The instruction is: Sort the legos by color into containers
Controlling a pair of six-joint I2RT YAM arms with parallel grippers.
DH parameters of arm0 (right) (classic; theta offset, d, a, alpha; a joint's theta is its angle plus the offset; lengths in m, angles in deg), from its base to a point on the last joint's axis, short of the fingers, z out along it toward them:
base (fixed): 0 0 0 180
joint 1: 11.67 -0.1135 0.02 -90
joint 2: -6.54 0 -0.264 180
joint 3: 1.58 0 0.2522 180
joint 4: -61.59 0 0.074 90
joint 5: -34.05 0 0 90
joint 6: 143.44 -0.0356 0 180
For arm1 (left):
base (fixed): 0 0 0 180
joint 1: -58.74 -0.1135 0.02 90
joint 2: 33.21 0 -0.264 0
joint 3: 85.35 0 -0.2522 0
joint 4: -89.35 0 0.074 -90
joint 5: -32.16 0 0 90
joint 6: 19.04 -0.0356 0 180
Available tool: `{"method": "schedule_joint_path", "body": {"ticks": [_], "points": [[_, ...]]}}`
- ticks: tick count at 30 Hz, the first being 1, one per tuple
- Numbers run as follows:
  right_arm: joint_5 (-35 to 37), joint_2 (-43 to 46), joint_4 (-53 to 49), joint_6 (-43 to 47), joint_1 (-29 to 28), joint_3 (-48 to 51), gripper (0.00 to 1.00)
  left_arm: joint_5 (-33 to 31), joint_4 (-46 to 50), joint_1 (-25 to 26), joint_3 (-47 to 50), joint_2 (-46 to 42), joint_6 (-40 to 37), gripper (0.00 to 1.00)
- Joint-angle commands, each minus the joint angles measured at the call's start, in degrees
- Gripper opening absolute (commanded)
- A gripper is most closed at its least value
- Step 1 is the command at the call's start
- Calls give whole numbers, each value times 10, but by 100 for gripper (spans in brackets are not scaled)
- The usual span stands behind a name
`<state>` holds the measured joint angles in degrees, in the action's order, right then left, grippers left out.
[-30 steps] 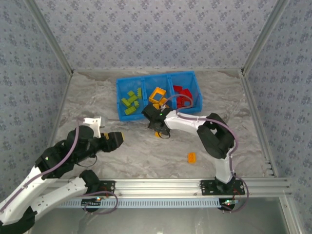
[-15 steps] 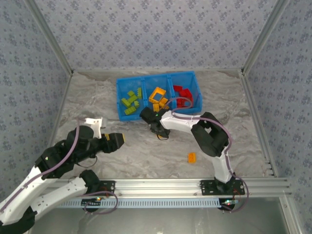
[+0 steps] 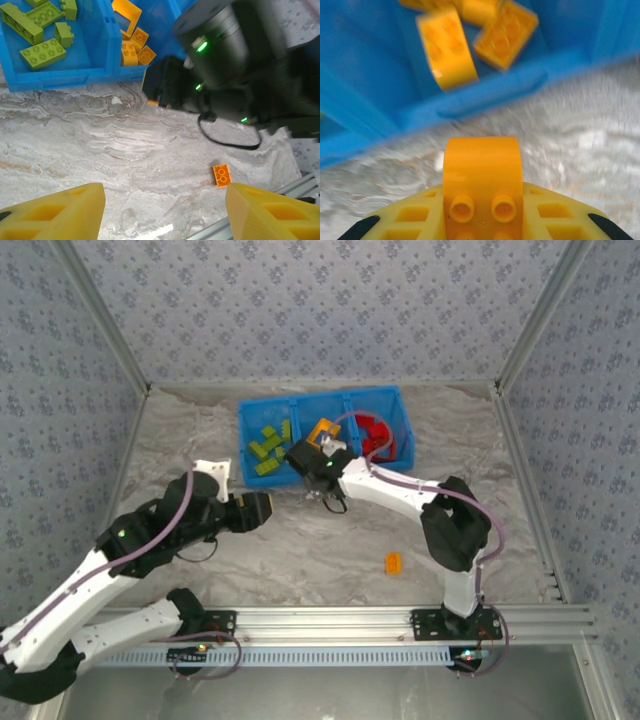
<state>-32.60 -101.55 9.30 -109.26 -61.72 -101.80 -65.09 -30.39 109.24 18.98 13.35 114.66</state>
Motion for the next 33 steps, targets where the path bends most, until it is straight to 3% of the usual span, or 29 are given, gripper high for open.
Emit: {"method": "schedule_joint_path", "body": {"ticks": [1, 8, 14, 25, 33], "points": [[-18, 1, 35, 124, 40, -28, 31, -26, -53, 8, -4, 29, -16, 65], [-149, -55, 73, 224, 105, -80, 29, -116, -138, 60, 10, 81, -5, 65], [-201, -103, 55, 251, 135, -143, 30, -179, -144, 116, -37, 161, -2, 65], [-271, -188, 26, 258, 160, -227, 33, -196, -163, 151, -69, 248, 2, 65], [-297, -197, 23, 252, 170, -230, 47, -217, -159, 168, -89, 287, -1, 65]]}}
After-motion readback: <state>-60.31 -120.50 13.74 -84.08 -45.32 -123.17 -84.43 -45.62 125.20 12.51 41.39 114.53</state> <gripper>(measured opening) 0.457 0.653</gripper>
